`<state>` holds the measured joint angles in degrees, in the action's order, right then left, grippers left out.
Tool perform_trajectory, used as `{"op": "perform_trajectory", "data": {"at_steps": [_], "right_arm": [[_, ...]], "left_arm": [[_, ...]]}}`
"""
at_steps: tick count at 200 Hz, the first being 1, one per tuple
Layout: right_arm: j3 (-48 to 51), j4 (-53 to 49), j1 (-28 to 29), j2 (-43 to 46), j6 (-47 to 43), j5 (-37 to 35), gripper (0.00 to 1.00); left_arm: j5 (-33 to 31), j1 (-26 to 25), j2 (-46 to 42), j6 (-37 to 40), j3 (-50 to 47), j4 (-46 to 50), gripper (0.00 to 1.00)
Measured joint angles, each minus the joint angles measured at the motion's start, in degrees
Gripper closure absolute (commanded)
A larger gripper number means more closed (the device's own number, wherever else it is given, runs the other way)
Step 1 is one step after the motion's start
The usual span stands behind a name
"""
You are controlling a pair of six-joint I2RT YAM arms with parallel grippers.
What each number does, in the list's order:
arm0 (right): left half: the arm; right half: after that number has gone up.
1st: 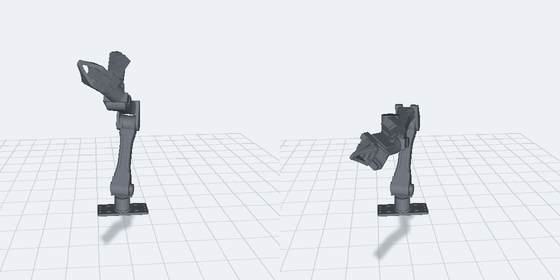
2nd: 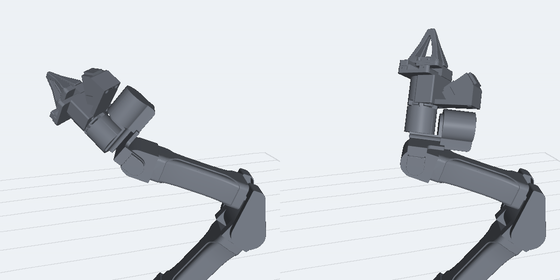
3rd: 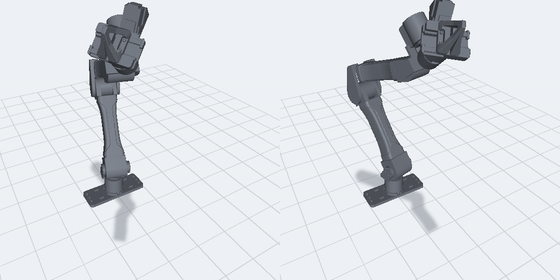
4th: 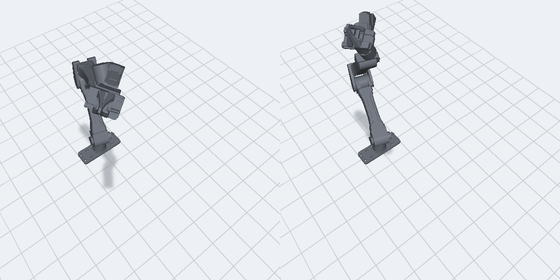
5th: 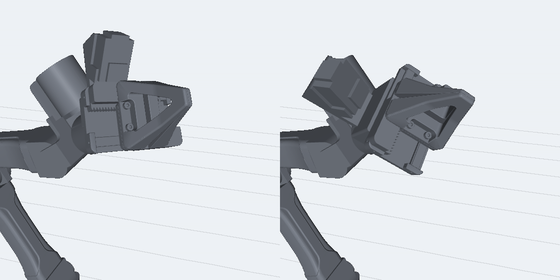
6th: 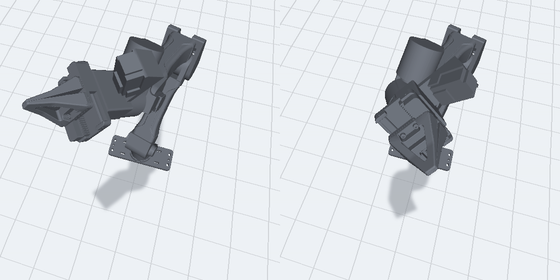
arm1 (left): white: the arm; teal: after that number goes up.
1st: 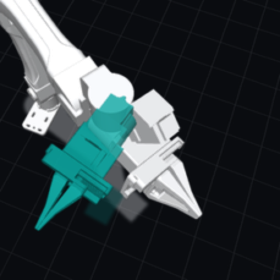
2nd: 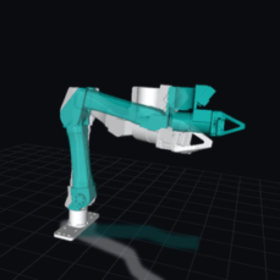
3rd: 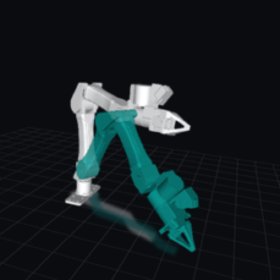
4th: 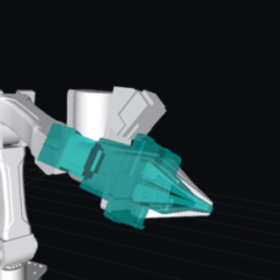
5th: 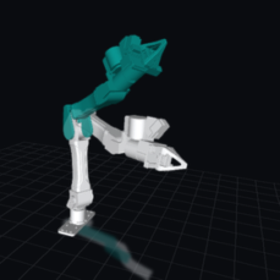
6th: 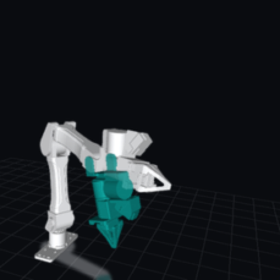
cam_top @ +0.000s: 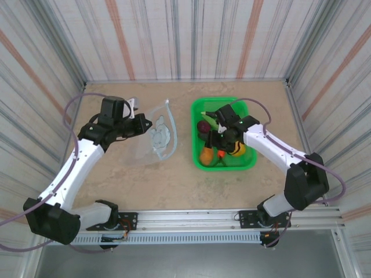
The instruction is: Place the food in the zip-top bag and seal the zipper
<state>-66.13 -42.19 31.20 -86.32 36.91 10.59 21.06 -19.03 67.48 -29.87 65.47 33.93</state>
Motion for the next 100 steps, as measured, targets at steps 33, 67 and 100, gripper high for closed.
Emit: {"op": "perform_trajectory", "data": {"at_steps": [33,67,100], "right_arm": [[-1.22,2.75,0.35,-6.43,0.24,1.01,0.33],[0.22,3.61,0.76,-8.81,0.22,-0.13,0.32],[2.93,5.2,0.81,-8.96,0.2,-0.24,0.34]], "left_arm": [[0.48,-1.57,0.59,-0.55,-0.04,-1.49,1.0],[0.63,-2.38,1.68,-1.09,-0.04,-2.58,1.0],[0.7,-2.54,1.92,-1.33,-0.52,-3.87,1.0]]}}
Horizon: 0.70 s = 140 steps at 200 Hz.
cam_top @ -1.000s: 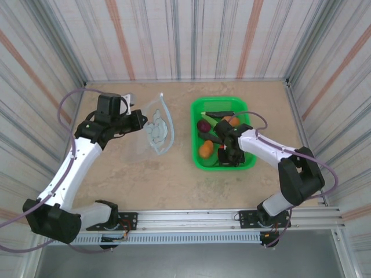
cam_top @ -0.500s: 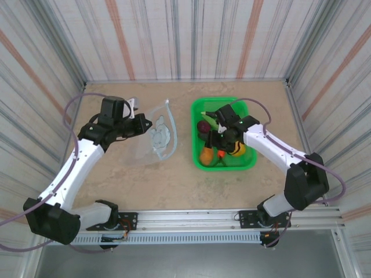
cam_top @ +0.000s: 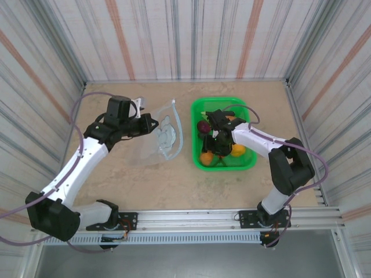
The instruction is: Place the food in the zip-top bag and seal the zipper
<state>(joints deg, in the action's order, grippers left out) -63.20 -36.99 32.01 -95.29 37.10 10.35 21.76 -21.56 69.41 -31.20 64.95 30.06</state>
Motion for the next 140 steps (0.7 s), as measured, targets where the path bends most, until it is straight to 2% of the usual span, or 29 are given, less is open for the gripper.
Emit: {"op": "perform_trajectory", "data": {"at_steps": [10,58,111,140], "right_arm": [[0.42,0.55,0.0,-0.39,-0.02,0.0,0.37],[1.09,3.63,-1.57,-1.03,-0.24,1.29,0.6],[0.9,0.68,-2.08,10.69,-0.68,0.63,0.63],[-4.22,-2.1,-0.33,17.4,-1.53,-0.02,0.64]], "left_arm": [[0.24,0.0,0.5,-0.22,0.0,-0.37,1.0],[1.44,-0.02,5.09,-0.61,0.31,-1.4,1.0],[3.48,-0.24,4.96,-0.59,1.97,-1.16,1.0],[5.18,-0.28,4.96,-0.57,2.34,-1.18,1.0]]}}
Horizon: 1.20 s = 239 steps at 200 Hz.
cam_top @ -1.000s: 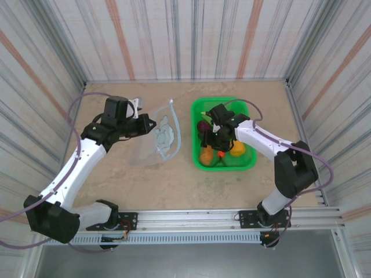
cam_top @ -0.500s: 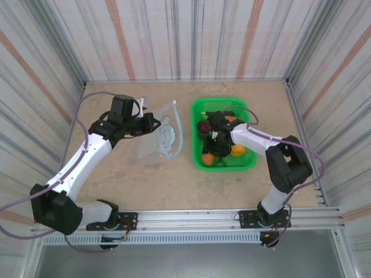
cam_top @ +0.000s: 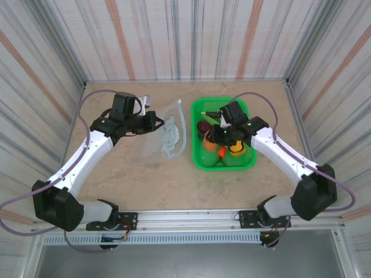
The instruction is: Place the food in the zip-top bag and seal the zipper
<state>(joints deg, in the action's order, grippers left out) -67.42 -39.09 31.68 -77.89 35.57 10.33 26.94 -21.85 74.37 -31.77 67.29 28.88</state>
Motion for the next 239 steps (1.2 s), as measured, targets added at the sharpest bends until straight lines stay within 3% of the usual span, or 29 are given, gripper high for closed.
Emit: {"op": "perform_trajectory", "data": {"at_steps": [53,96,102,110,116,140,158,193,239], "right_arm": [[-14.69,-0.79,9.11,-1.33,0.31,-0.59,0.63],[-23.45,-0.2,13.44,-14.58,0.9,-2.67,0.64],[-23.74,-0.09,13.42,-16.09,1.14,-2.95,0.58],[-23.74,-0.02,13.4,-17.79,1.38,-3.04,0.34],[-23.69,-0.04,13.31,-18.82,1.75,-3.04,0.24],[-23.65,0.09,13.25,-19.82,1.68,-2.99,0.16],[-23.65,0.28,13.25,-18.93,1.27,-2.73,0.16],[-22.82,0.59,12.35,-14.69,1.05,-2.34,0.27],[-14.34,-0.15,6.43,-4.17,1.77,-4.81,0.36]], "left_arm": [[3.32,0.02,0.02,-1.11,0.28,-0.24,1.0],[6.86,0.02,0.09,-4.17,0.52,-0.72,1.0],[7.17,0.02,0.04,-4.55,0.52,-0.9,1.0],[7.21,0.04,-0.09,-5.03,0.52,-1.03,1.0],[7.17,0.13,-0.33,-5.44,0.52,-1.22,1.0],[7.1,0.59,-1.09,-6.08,0.61,-2.23,1.0],[7.17,1.01,-0.87,-6.78,0.72,-2.82,1.0],[7.52,1.16,-0.28,-8.15,0.72,-4.52,1.0],[5.99,1.16,-0.24,-8.59,0.72,-4.87,1.0]]}}
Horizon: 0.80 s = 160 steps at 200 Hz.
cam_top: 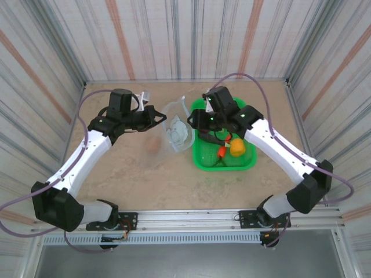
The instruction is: Place the food in the zip-top bag and seal the zipper
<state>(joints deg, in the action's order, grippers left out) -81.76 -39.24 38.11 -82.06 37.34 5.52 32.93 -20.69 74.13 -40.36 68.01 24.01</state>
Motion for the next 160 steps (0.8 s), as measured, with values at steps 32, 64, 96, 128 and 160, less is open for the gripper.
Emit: {"op": "perform_trajectory", "data": {"at_steps": [32,64,96,128,160], "right_arm": [[7.26,-5.6,-4.63,5.95,1.09,-5.7,0.36],[13.57,-11.3,-8.5,6.12,0.52,-10.99,0.3],[14.27,-15.15,-9.51,0.92,-2.01,-16.72,0.24],[15.08,-13.99,-10.56,-2.75,-4.04,-19.04,0.24],[15.3,-11.96,-13.53,-6.8,-5.77,-19.91,0.24]], "left_arm": [[0.02,-0.02,0.46,-0.52,-0.74,-1.44,1.0],[0.0,-0.07,0.46,-0.55,-2.69,-3.54,1.0],[0.76,0.07,0.46,-0.59,-4.2,-5.51,1.0],[1.77,0.11,0.48,-0.63,-5.53,-6.84,1.0],[2.16,0.11,1.03,-0.63,-5.81,-7.58,1.0]]}}
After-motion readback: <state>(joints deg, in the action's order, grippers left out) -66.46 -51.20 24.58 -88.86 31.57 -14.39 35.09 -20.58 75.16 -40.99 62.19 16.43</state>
